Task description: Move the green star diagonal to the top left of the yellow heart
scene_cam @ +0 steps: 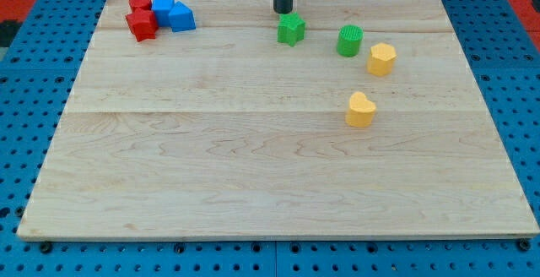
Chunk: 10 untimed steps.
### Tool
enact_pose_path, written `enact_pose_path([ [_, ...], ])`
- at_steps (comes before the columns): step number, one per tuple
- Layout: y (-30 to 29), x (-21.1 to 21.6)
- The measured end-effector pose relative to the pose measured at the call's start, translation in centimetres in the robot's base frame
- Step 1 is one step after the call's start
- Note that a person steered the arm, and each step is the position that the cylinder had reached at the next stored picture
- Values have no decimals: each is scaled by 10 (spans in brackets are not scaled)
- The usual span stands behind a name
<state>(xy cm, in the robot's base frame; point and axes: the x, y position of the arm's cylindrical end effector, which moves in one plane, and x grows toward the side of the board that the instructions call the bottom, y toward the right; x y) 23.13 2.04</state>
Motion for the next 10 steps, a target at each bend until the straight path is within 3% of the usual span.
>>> enact_pose_path([
  [1,22,31],
  [3,27,36],
  [6,-10,38],
  [9,18,112],
  [10,20,113],
])
